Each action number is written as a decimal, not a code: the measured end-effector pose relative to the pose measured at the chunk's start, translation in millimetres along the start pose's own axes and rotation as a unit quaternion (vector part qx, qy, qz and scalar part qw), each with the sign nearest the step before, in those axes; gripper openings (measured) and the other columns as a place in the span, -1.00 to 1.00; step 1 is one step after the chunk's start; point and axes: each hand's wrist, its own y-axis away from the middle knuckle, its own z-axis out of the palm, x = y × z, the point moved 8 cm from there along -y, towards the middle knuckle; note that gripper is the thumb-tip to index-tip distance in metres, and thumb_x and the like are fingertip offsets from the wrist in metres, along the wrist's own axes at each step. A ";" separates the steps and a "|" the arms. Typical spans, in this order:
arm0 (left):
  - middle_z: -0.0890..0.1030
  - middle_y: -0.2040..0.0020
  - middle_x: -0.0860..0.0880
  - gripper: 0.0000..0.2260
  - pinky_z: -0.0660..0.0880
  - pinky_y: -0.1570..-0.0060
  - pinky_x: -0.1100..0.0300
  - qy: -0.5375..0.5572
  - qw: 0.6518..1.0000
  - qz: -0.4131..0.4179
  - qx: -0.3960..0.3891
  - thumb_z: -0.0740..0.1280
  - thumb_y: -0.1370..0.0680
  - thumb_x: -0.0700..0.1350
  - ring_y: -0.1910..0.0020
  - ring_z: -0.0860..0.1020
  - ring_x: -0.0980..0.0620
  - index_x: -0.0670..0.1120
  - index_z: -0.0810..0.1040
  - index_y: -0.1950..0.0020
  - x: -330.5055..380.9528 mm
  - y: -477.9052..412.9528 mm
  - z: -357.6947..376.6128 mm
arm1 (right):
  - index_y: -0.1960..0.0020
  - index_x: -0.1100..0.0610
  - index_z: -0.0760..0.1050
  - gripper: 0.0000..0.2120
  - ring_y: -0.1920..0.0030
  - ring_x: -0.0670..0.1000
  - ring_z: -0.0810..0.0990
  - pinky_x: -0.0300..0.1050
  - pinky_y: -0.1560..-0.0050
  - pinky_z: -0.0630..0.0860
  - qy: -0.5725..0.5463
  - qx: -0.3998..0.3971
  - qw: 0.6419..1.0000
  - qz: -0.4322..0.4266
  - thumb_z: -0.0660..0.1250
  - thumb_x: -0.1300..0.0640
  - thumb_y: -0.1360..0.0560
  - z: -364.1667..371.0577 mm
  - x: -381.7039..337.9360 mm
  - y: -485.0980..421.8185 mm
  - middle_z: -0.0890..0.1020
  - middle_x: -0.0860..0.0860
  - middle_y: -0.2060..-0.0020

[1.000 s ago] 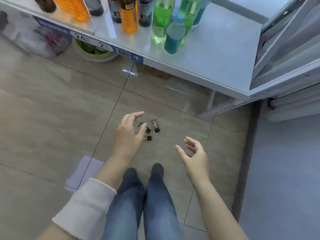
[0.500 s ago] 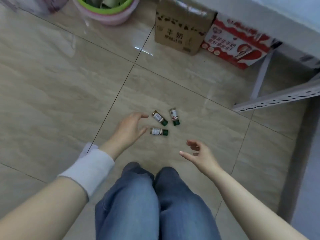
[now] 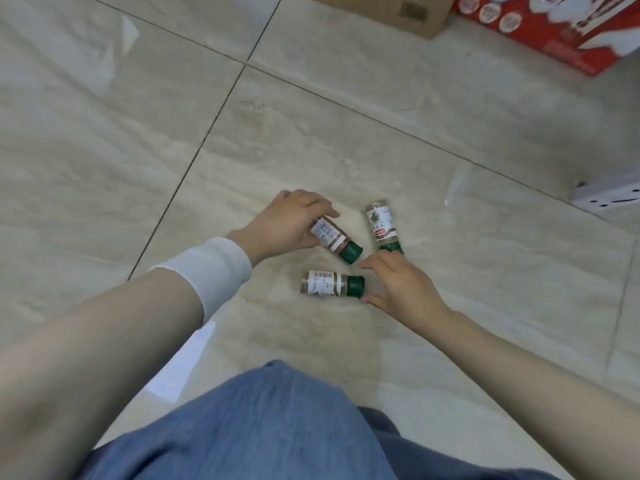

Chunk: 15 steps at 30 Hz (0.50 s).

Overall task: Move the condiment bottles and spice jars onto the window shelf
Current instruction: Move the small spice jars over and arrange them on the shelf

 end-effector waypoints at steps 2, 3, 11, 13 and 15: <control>0.46 -0.31 -0.08 -0.52 0.23 -0.20 0.03 -0.022 0.999 0.045 0.012 0.45 -0.40 -0.04 -0.31 0.37 -0.12 -0.03 0.46 -0.30 4.9 -6.8 6.2 | -0.06 0.22 0.56 -0.41 0.13 0.20 0.61 -0.01 0.23 0.57 0.016 0.027 0.999 -0.035 0.64 0.09 -0.09 10.1 -0.3 -5.2 0.62 0.13 0.06; 0.49 -0.27 -0.11 -0.52 0.26 -0.17 0.01 -0.035 0.997 0.065 0.018 0.47 -0.38 -0.05 -0.28 0.40 -0.16 -0.06 0.49 -0.27 6.8 -8.6 8.2 | -0.04 0.22 0.56 -0.39 0.17 0.19 0.61 -0.02 0.27 0.57 0.026 0.037 0.998 -0.041 0.65 0.06 -0.06 13.2 -1.0 -6.9 0.62 0.12 0.09; 0.60 -0.02 -0.14 -0.54 0.41 0.05 0.02 -0.070 0.989 0.124 0.042 0.56 -0.26 -0.10 -0.03 0.53 -0.19 -0.11 0.57 -0.12 6.5 -10.6 17.7 | 0.06 0.15 0.60 -0.43 0.23 0.12 0.57 -0.10 0.27 0.45 0.093 0.090 0.991 -0.037 0.61 -0.11 -0.03 27.6 -0.7 -6.9 0.62 0.05 0.19; 0.61 0.07 -0.13 -0.59 0.46 0.16 0.08 -0.082 0.984 0.144 0.067 0.57 -0.23 -0.13 0.08 0.57 -0.17 -0.12 0.59 -0.04 8.1 -11.4 20.2 | 0.10 0.14 0.60 -0.46 0.25 0.12 0.56 -0.09 0.29 0.45 0.102 0.098 0.989 -0.035 0.61 -0.10 -0.03 31.4 0.0 -10.4 0.60 0.05 0.23; 0.61 0.11 -0.13 -0.63 0.48 0.20 0.10 -0.075 0.982 0.153 0.079 0.56 -0.25 -0.14 0.14 0.57 -0.16 -0.13 0.59 -0.01 8.1 -12.2 22.1 | 0.10 0.14 0.59 -0.51 0.25 0.12 0.56 -0.09 0.29 0.43 0.099 0.118 0.987 -0.041 0.61 -0.07 -0.07 33.7 0.2 -12.8 0.59 0.05 0.24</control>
